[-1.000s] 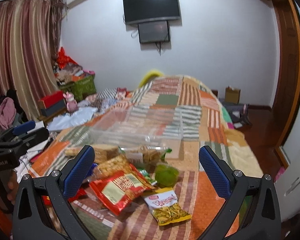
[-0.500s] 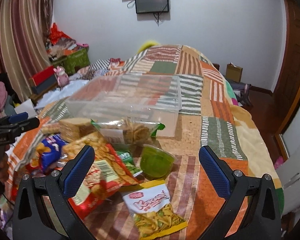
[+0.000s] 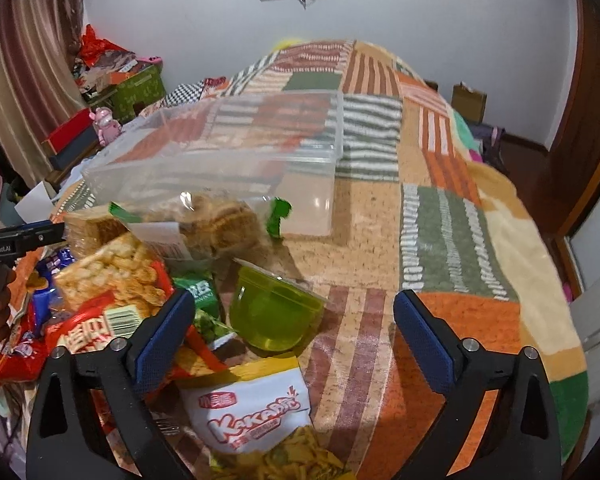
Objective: Organize snacks
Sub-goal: 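Grasp the green jelly cup with the right tool while the left tool grasps the wafer-roll pack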
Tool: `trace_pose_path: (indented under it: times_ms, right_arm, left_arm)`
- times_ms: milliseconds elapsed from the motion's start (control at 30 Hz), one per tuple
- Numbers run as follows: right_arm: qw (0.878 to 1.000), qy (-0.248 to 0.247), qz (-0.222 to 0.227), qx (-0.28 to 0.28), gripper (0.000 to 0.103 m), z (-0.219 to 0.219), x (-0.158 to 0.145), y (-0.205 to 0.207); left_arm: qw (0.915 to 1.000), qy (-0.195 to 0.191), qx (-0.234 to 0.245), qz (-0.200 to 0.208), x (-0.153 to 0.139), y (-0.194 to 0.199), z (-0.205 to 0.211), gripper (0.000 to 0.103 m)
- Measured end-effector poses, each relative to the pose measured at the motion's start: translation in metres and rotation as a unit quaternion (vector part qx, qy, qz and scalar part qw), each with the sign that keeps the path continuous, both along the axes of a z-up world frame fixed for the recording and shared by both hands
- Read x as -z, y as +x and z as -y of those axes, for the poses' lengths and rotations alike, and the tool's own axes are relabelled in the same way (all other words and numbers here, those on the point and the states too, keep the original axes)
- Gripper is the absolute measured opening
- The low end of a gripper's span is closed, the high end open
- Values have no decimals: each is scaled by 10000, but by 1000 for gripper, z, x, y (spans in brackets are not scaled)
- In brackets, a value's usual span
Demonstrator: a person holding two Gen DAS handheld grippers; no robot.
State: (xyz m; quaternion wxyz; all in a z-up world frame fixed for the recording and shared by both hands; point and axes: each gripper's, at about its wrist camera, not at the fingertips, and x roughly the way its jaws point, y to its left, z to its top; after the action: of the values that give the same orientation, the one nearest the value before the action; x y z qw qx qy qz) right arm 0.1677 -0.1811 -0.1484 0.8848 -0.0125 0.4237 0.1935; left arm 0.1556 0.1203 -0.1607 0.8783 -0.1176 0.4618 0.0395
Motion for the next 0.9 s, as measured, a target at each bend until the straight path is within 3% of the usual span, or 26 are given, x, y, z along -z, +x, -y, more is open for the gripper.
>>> trace_pose_path:
  times_ms: [467, 633, 767, 900]
  right_arm:
    - [9977, 469, -465, -129, 82, 6, 11, 8]
    - [9969, 564, -540, -119, 73, 8, 13, 9]
    - [9964, 618, -573, -131, 68, 10, 14, 9]
    - [9961, 638, -574, -187, 62, 7, 14, 9]
  left_arm:
    - [9976, 235, 356, -551, 6, 32, 2, 103]
    - [9982, 218, 484, -277, -7, 26, -7, 103]
    - [9940, 480, 953, -224, -9, 20, -6, 103]
    - [9862, 757, 1385, -497, 3, 23, -5, 103]
